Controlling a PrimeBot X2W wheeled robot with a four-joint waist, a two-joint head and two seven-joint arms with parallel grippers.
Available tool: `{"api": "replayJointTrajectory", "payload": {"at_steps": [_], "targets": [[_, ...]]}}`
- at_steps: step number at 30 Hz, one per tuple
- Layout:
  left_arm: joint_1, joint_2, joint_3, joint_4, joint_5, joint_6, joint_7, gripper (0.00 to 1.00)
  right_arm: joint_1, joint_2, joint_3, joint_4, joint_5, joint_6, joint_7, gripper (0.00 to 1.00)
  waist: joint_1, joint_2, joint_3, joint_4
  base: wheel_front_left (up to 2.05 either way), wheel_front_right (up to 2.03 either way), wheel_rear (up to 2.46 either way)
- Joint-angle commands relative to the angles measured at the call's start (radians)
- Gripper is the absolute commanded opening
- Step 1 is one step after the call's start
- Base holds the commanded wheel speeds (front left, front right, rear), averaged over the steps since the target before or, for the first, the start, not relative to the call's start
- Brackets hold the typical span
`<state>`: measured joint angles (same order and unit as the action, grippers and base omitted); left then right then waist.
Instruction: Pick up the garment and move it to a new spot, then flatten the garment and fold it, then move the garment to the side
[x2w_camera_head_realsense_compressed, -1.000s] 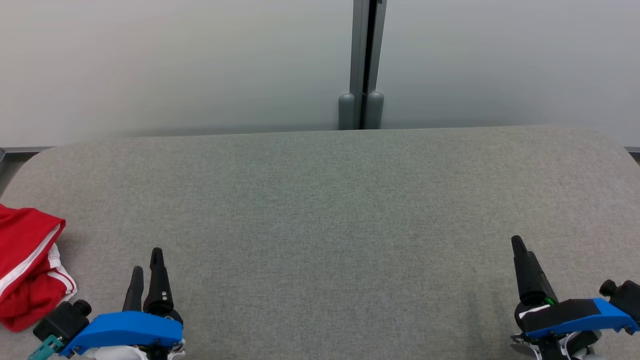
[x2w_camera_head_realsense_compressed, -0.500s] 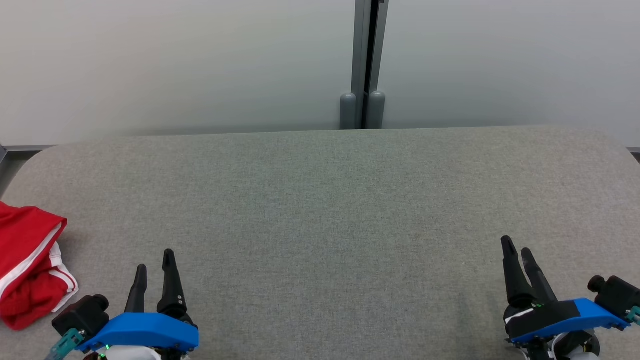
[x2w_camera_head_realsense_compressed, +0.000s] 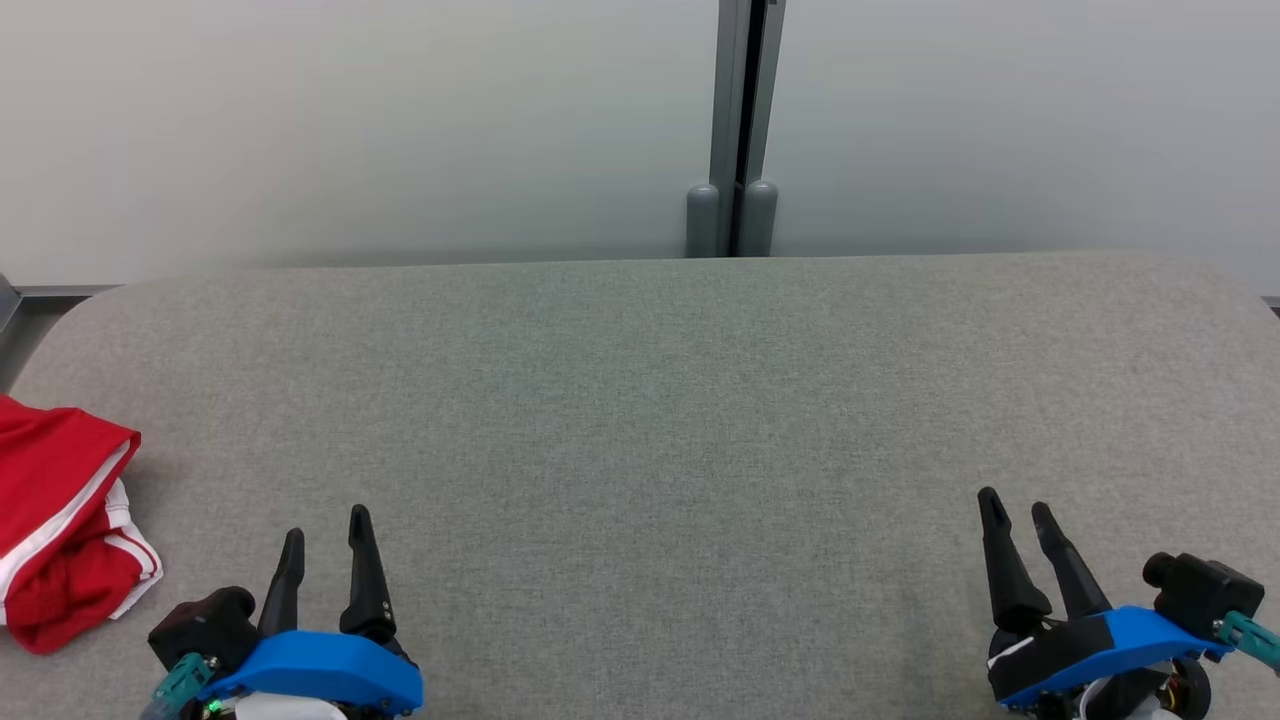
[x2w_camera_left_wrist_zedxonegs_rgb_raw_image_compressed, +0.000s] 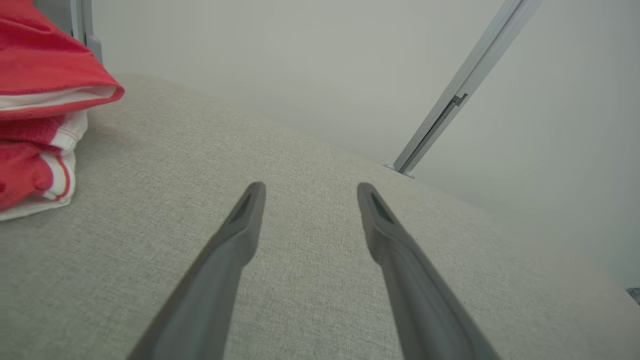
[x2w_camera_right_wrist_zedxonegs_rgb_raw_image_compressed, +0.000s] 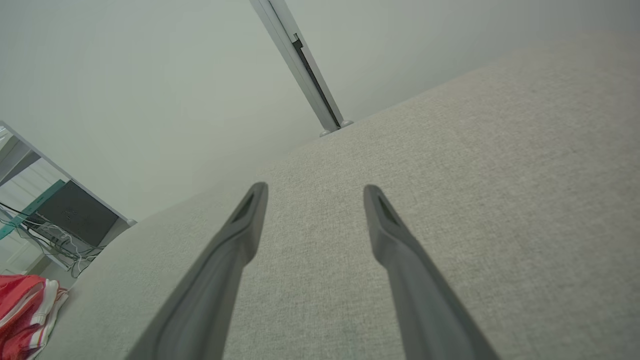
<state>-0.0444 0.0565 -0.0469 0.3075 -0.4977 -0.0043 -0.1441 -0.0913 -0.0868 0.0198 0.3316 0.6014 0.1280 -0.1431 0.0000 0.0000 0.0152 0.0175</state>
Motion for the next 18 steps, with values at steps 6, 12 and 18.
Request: {"api": "replayJointTrajectory", "payload": {"at_steps": [6, 12, 18], "targets": [[0.004, 0.007, -0.015, 0.001, 0.078, 0.016, -0.024, 1.0, 0.01, -0.009, -0.001, 0.0, -0.09, 0.003, -0.024, 1.0, 0.0, 0.0, -0.001, 0.006, 0.0, 0.0, 0.0], [0.008, 0.006, -0.02, 0.02, 0.132, 0.019, -0.038, 1.0, 0.019, 0.001, -0.016, 0.007, -0.154, 0.003, -0.039, 1.0, 0.0, 0.0, -0.005, 0.012, 0.0, 0.0, 0.0], [0.012, 0.007, -0.023, 0.027, 0.189, 0.024, -0.052, 1.0, 0.026, 0.008, -0.026, 0.018, -0.23, 0.003, -0.053, 1.0, 0.0, 0.0, -0.008, 0.017, 0.0, 0.0, 0.0]]}}
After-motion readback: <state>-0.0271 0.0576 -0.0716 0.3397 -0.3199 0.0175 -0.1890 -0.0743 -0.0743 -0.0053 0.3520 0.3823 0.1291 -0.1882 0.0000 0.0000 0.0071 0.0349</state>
